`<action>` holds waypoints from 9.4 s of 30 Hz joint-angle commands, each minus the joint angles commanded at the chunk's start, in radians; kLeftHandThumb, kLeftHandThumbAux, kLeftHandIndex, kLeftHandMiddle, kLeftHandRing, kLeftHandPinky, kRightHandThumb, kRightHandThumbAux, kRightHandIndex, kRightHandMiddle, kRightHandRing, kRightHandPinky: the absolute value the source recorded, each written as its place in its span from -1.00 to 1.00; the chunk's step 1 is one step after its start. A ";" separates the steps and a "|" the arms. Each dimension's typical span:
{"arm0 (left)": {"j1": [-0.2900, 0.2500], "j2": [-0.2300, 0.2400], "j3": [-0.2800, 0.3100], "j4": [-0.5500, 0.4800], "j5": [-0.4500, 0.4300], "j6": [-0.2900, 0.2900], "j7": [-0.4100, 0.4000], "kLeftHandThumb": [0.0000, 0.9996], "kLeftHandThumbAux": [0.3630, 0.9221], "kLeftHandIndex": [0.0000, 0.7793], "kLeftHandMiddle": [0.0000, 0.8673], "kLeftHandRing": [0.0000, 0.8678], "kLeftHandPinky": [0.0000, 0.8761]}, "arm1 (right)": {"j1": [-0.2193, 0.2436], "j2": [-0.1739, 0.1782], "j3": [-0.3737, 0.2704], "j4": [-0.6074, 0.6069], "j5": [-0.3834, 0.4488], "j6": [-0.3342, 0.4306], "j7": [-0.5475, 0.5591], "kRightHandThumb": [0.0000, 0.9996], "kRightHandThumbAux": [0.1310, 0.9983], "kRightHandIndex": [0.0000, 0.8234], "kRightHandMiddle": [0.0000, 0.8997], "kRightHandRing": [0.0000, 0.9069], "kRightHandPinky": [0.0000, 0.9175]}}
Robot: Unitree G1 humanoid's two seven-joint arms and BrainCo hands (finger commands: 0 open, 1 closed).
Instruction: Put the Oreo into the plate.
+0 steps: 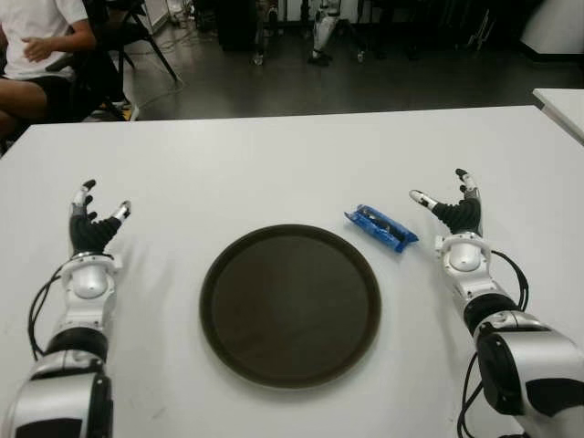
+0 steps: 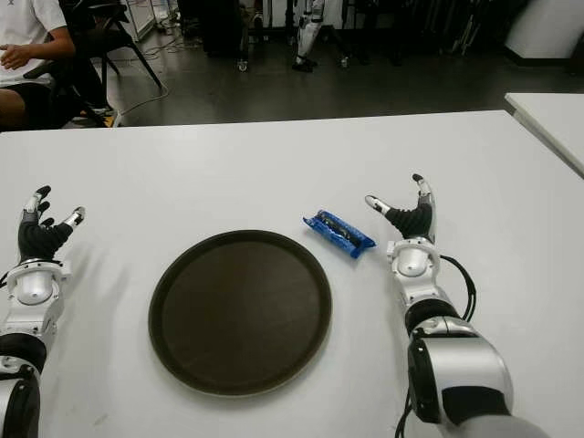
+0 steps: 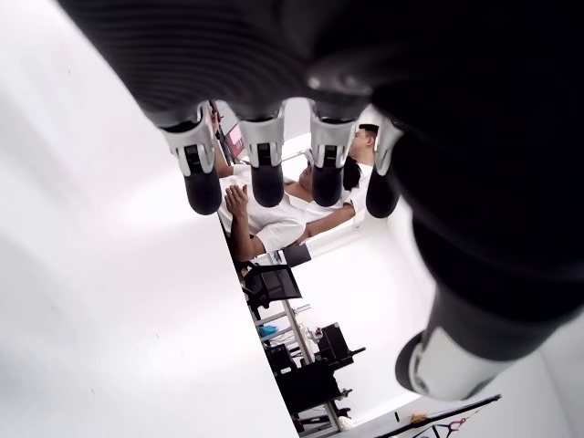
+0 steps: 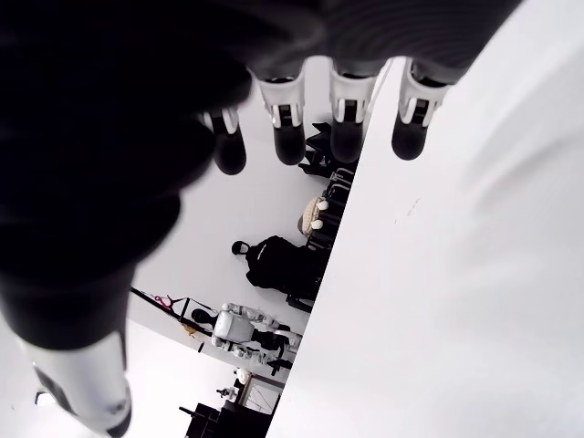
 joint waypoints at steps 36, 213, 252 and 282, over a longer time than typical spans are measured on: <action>-0.003 -0.001 0.000 0.002 0.003 0.007 0.009 -1.00 0.27 -0.99 -1.00 -1.00 -1.00 | 0.045 0.014 0.112 -0.215 -0.074 -0.005 0.046 -1.00 0.34 -1.00 -0.91 -0.92 -0.91; 0.012 -0.005 -0.026 -0.020 0.021 0.023 0.037 -1.00 0.24 -0.97 -1.00 -1.00 -1.00 | 0.118 -0.111 0.536 -0.799 -0.525 0.815 0.590 -1.00 0.35 -1.00 -1.00 -1.00 -1.00; 0.007 -0.004 -0.029 -0.001 0.023 0.009 0.031 -1.00 0.24 -0.99 -1.00 -1.00 -1.00 | 0.069 -0.065 0.587 -0.780 -0.526 0.873 0.678 -1.00 0.24 -1.00 -0.99 -1.00 -1.00; 0.010 -0.003 -0.024 0.000 0.016 -0.018 0.019 -1.00 0.27 -0.98 -1.00 -1.00 -1.00 | 0.058 -0.064 0.572 -0.701 -0.524 0.879 0.629 -1.00 0.31 -1.00 -0.94 -0.99 -1.00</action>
